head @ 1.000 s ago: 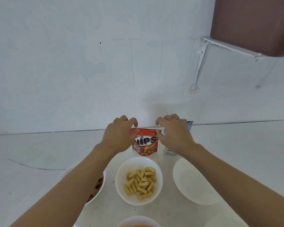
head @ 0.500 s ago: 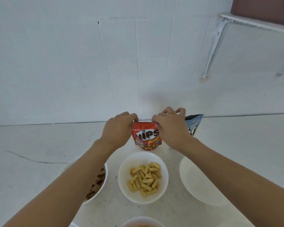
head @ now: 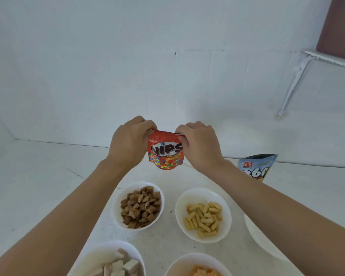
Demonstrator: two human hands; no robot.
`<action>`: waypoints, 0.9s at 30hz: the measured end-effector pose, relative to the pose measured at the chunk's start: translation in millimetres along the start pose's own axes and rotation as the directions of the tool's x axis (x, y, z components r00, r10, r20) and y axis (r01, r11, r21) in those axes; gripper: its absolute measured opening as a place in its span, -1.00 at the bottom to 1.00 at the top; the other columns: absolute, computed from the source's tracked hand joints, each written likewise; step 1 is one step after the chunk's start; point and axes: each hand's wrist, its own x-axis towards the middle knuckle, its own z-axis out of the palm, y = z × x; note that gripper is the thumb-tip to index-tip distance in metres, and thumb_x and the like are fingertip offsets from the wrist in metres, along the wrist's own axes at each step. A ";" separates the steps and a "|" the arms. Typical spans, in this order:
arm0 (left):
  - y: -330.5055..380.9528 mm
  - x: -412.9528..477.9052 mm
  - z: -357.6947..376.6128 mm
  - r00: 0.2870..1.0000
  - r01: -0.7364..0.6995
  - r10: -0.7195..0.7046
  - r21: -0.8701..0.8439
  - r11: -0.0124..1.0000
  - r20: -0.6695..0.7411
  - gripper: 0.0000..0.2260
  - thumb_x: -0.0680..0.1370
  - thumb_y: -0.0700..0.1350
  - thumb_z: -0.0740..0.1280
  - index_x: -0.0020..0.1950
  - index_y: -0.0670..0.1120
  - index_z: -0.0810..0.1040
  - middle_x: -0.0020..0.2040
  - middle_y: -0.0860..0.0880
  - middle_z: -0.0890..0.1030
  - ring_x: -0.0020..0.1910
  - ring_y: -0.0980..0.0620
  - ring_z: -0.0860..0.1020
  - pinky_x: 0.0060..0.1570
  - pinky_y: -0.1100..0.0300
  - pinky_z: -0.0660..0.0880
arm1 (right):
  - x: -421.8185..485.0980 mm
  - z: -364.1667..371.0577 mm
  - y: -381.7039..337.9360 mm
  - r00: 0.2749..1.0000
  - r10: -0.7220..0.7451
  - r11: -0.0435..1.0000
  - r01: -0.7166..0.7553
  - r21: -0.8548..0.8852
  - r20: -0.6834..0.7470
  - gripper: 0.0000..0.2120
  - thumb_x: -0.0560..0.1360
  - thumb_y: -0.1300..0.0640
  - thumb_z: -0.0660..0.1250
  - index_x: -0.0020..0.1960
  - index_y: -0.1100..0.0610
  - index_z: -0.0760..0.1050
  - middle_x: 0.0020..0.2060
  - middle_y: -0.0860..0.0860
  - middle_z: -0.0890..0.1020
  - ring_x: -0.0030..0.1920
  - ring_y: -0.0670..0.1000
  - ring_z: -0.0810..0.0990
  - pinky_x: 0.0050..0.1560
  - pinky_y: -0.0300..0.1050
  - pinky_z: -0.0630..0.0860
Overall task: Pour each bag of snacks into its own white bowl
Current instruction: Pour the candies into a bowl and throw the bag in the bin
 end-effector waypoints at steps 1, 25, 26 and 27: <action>-8.8 -5.9 -13.3 1.000 0.002 -0.002 0.016 1.000 -0.022 -0.87 0.62 -0.20 0.32 0.03 -0.11 0.67 -0.10 -0.05 0.62 -0.20 -0.08 0.55 -0.24 0.14 0.38 | 4.4 1.3 -14.2 1.000 -0.023 0.999 0.023 0.026 -0.004 -0.84 0.53 0.26 0.28 0.01 0.11 0.62 -0.21 0.02 0.65 -0.14 0.13 0.52 -0.15 -0.06 0.24; -220.7 -229.2 -187.9 0.934 0.348 -0.356 0.177 0.921 0.013 -0.87 0.62 -0.16 0.33 0.04 -0.03 0.68 -0.09 0.02 0.63 -0.15 -0.03 0.58 -0.20 0.18 0.33 | -33.3 116.4 -321.2 0.926 -0.264 0.921 0.160 0.357 0.268 -0.79 0.58 0.24 0.23 0.09 0.06 0.61 -0.08 -0.03 0.66 -0.01 0.06 0.50 -0.04 -0.05 0.26; -223.9 -234.6 -186.8 0.932 0.353 -0.363 0.175 0.919 0.025 -0.87 0.63 -0.16 0.33 0.04 -0.03 0.68 -0.09 0.02 0.63 -0.15 -0.03 0.58 -0.20 0.18 0.33 | -36.4 120.7 -323.9 0.923 -0.263 0.921 0.153 0.359 0.280 -0.79 0.58 0.24 0.24 0.08 0.06 0.61 -0.10 -0.03 0.66 -0.02 0.06 0.49 -0.05 -0.06 0.24; -227.0 -239.6 -185.0 0.928 0.359 -0.370 0.170 0.918 0.034 -0.87 0.63 -0.16 0.33 0.05 -0.02 0.68 -0.09 0.02 0.63 -0.14 -0.03 0.58 -0.20 0.17 0.34 | -39.8 124.7 -325.9 0.921 -0.260 0.921 0.146 0.361 0.291 -0.79 0.57 0.24 0.24 0.07 0.06 0.61 -0.11 -0.03 0.65 -0.03 0.06 0.49 -0.06 -0.06 0.24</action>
